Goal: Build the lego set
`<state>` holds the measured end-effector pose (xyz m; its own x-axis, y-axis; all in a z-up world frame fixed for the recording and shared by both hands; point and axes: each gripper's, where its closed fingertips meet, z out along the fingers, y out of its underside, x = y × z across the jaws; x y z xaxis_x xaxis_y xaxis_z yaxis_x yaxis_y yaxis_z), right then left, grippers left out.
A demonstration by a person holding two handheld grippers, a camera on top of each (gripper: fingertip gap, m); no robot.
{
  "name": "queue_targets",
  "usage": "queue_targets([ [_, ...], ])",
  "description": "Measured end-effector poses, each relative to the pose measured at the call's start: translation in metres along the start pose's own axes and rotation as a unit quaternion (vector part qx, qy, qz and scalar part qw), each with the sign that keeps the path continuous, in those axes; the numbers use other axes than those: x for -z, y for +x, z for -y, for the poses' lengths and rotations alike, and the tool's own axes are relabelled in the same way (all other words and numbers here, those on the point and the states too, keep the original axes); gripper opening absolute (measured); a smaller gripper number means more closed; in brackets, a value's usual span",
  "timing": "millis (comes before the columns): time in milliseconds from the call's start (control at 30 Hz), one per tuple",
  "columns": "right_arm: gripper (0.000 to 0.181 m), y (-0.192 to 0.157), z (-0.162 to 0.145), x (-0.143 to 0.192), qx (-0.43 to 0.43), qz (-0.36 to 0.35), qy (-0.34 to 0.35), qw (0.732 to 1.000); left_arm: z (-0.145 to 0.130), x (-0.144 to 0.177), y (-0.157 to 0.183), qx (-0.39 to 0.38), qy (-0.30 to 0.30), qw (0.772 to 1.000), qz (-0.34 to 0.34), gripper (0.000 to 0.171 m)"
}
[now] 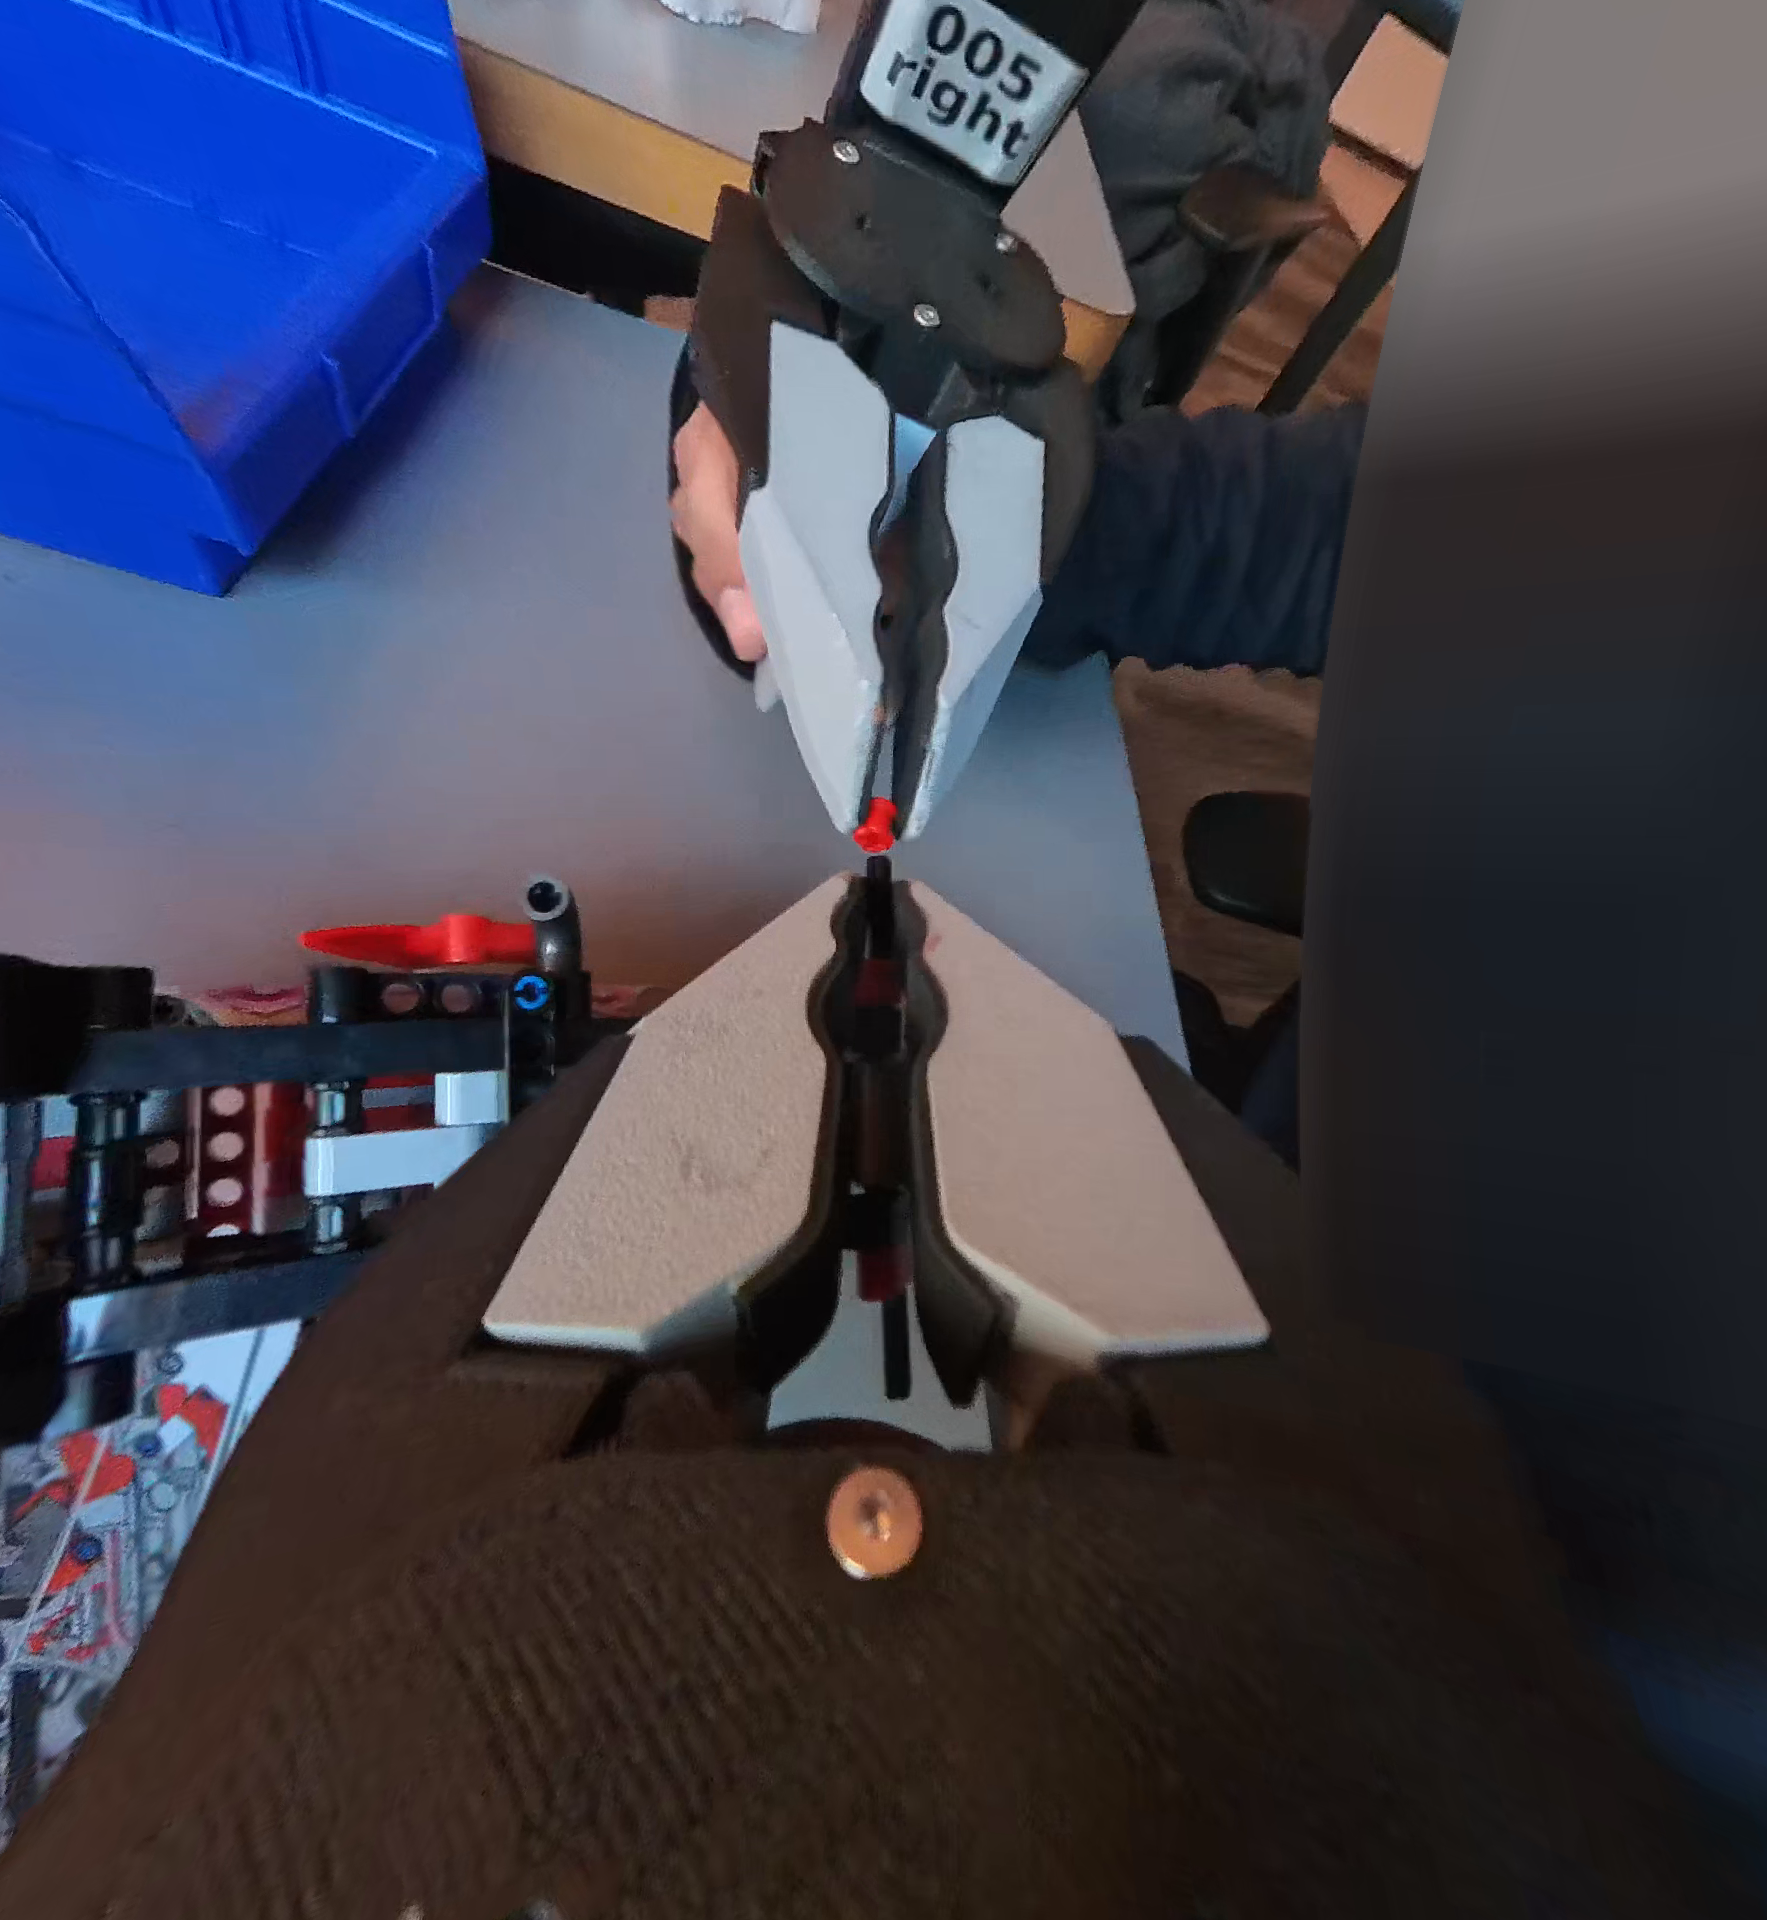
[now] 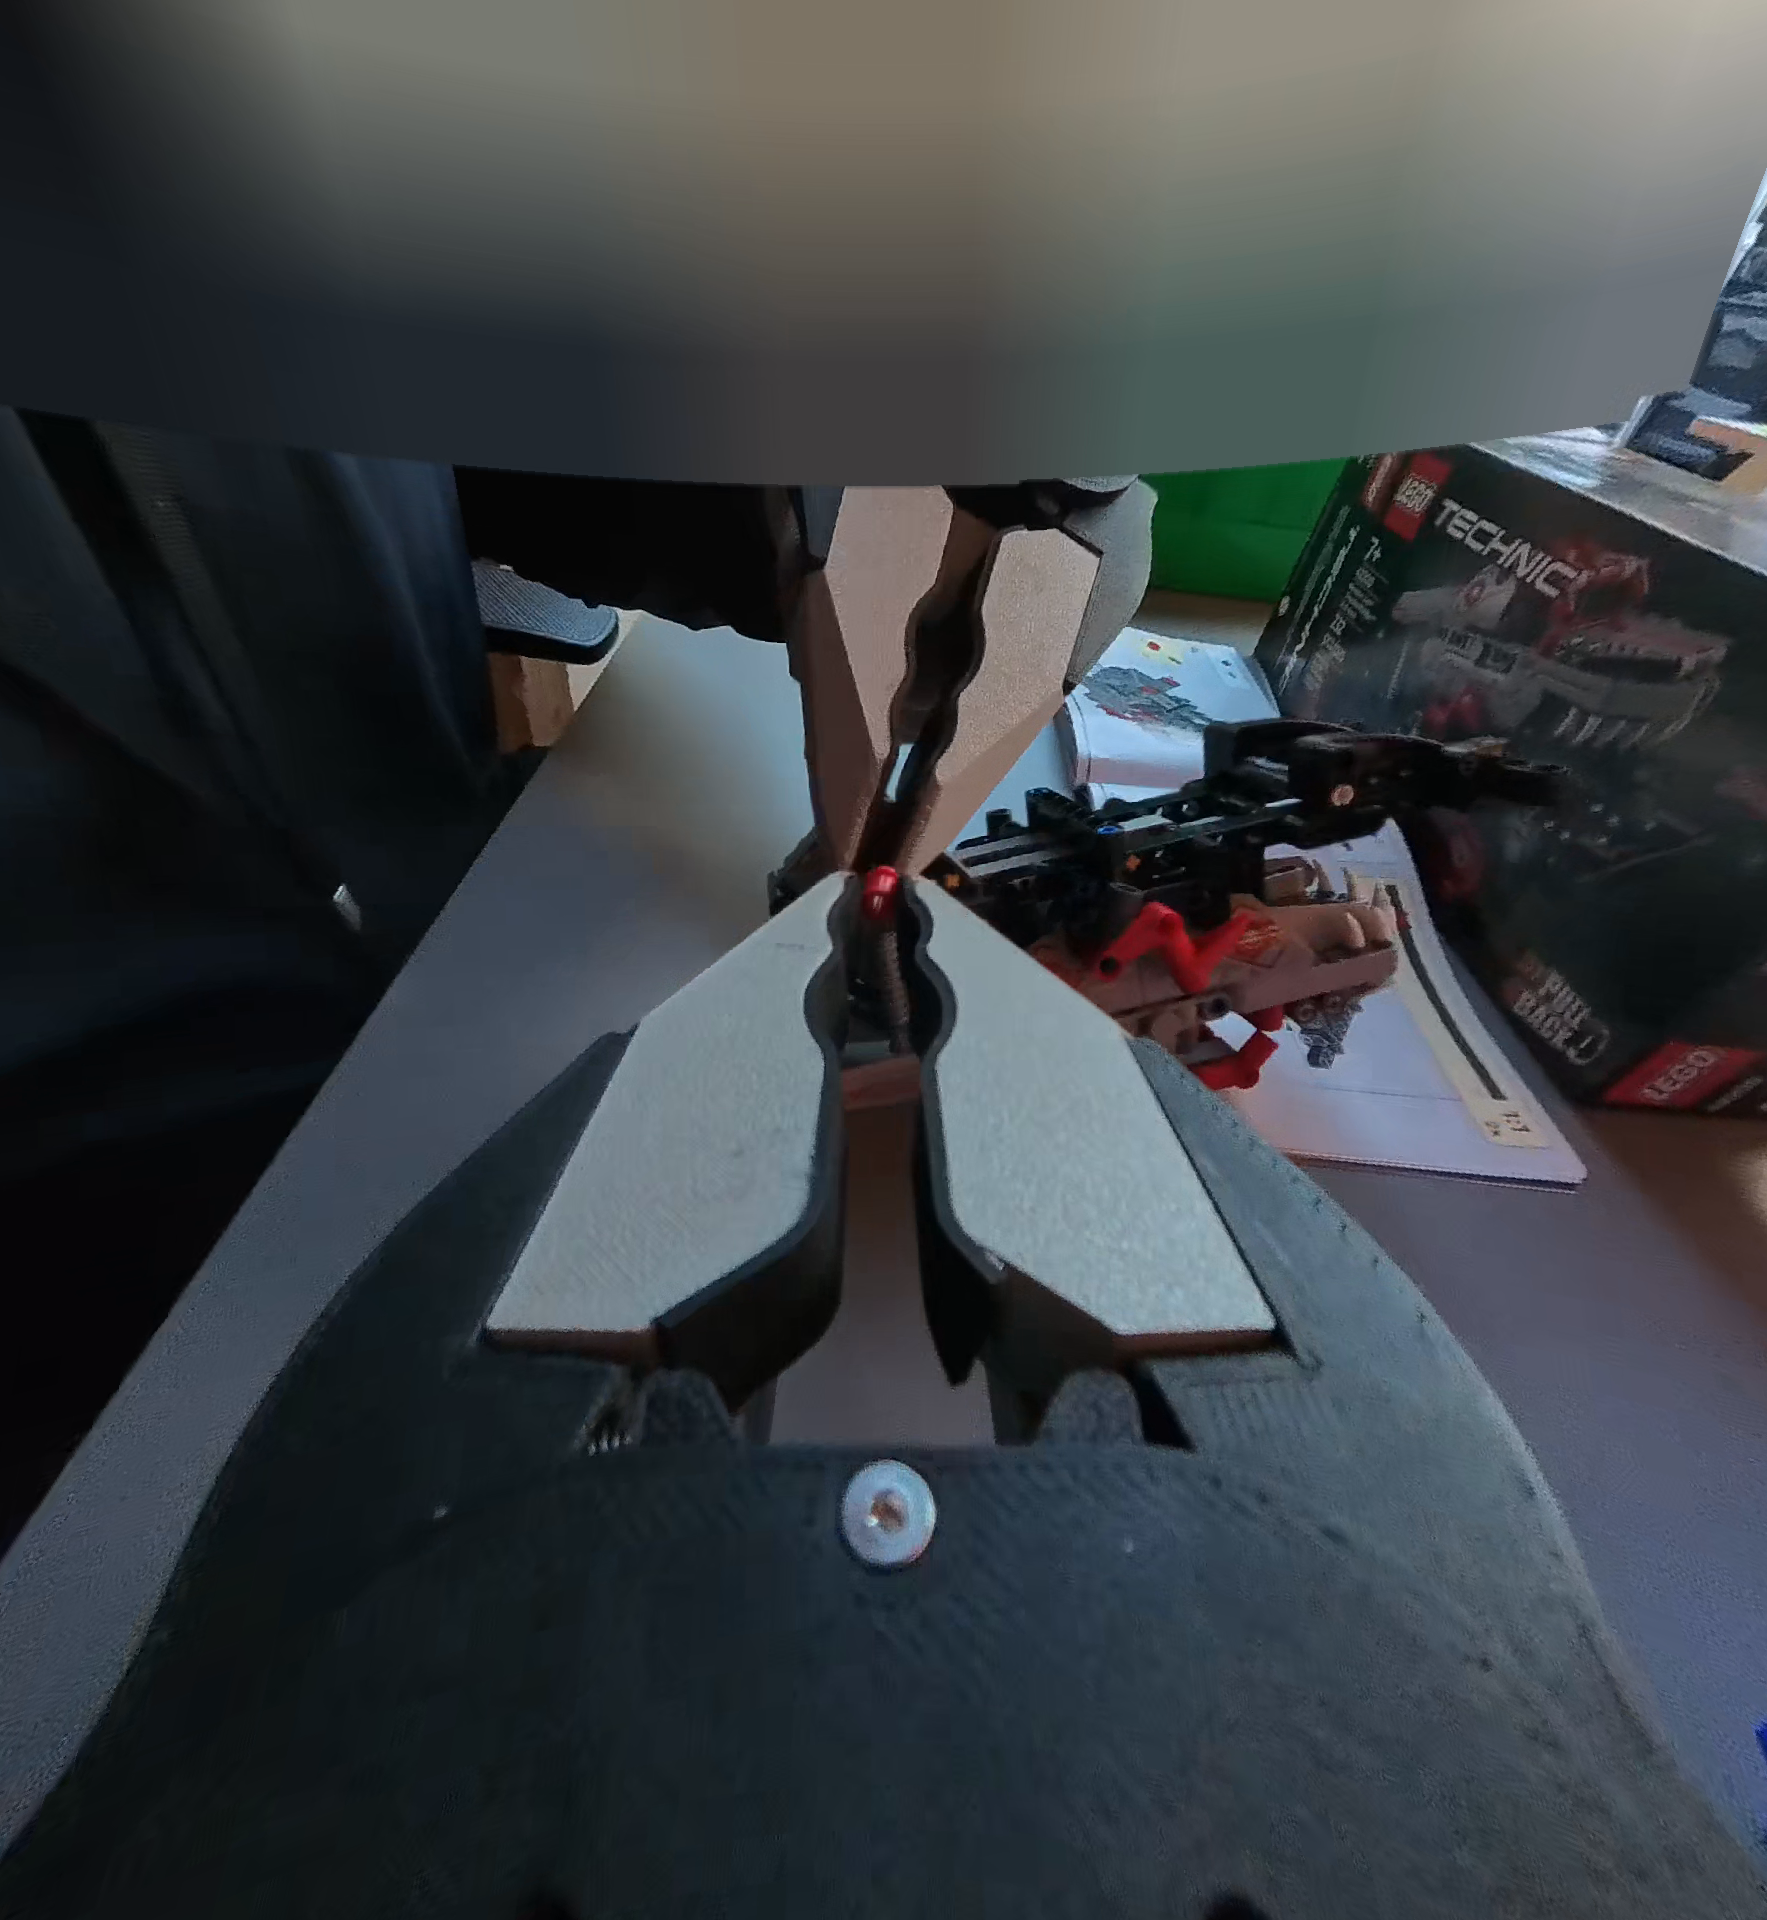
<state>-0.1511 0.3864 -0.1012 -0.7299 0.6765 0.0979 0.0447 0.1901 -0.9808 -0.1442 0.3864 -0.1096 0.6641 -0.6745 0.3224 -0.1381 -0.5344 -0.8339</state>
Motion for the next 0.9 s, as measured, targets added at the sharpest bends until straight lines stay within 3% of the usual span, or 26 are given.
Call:
queue_targets([
  [533, 0.003, 0.0017, 0.0021, -0.0009, 0.014, 0.030, -0.003, 0.999, 0.0035, 0.0016, -0.0038, 0.039, 0.015, 0.999, -0.030, 0.001],
  [900, 0.002, -0.0041, -0.0010, -0.0057, 0.146, 0.084, -0.127, 0.978, -0.0004, 0.0013, 0.0004, 0.068, 0.012, 0.995, -0.068, 0.001],
])
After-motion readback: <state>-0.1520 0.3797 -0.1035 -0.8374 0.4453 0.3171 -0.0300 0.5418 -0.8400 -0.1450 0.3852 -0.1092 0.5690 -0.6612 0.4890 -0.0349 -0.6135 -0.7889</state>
